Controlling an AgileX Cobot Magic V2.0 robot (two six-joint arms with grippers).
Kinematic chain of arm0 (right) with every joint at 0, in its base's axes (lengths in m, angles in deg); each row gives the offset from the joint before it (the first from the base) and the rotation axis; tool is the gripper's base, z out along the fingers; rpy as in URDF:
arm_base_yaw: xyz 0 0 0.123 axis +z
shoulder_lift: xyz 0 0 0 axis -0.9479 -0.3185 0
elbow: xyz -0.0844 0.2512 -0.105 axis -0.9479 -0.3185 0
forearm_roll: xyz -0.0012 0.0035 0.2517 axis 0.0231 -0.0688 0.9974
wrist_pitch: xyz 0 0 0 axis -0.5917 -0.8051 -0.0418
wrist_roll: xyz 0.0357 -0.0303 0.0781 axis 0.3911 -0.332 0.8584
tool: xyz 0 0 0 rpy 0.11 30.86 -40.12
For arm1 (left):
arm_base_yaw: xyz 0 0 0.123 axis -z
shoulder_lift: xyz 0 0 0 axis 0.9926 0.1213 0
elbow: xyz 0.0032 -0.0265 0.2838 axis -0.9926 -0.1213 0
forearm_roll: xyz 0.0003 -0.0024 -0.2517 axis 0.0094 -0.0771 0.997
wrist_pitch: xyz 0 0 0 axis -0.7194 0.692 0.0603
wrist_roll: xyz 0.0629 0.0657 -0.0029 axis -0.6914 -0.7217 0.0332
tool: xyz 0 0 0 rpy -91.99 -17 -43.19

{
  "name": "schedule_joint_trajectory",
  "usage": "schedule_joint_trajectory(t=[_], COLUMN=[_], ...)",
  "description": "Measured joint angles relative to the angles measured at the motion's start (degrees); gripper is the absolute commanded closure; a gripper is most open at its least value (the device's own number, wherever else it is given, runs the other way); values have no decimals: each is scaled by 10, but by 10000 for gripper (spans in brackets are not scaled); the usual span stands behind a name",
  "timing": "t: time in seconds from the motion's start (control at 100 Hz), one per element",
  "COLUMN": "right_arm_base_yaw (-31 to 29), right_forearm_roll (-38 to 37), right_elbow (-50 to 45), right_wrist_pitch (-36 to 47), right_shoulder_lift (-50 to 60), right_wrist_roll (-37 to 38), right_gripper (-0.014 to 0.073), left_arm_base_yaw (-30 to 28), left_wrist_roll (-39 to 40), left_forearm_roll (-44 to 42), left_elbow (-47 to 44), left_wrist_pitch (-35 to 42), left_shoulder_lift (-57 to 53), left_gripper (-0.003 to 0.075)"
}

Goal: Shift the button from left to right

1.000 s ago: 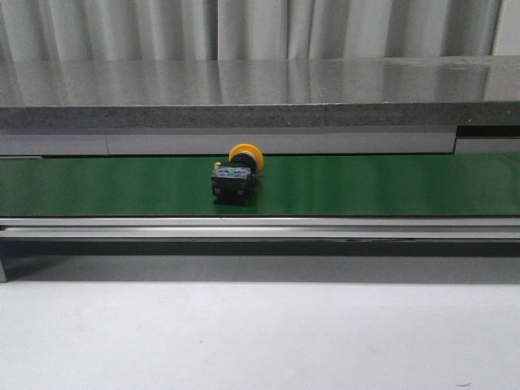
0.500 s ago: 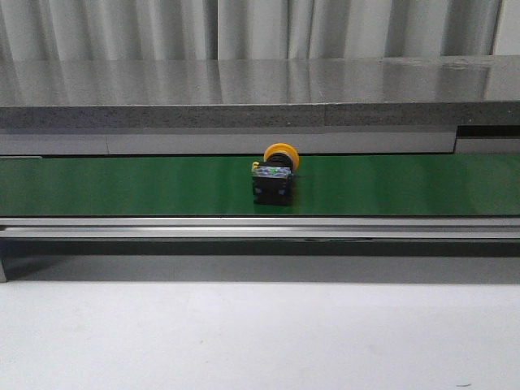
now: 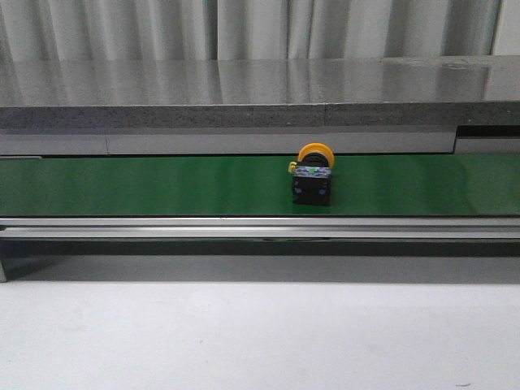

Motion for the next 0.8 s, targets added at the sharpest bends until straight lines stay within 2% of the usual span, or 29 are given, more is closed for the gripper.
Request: schedule_joint_trajectory(t=[0.11,0.2,0.5,0.8], right_arm_base_yaw=[0,0,6,57], right_forearm_roll=[4,19,66,70], right_elbow=[0,0,5,51], right_wrist_pitch=[-6,-6,-4,3], right_shoulder_lift=[0,0,-13,-90], right_wrist_roll=[0,0,0,0], right_gripper=[178,100,96,96], left_arm_base_yaw=[0,0,0,0], left_wrist_roll=[0,0,0,0], left_forearm_roll=[0,0,0,1], left_elbow=[0,0,0,0], left_wrist_pitch=[0,0,0,0], left_shoulder_lift=[0,0,0,0], left_gripper=[715,715,715,715])
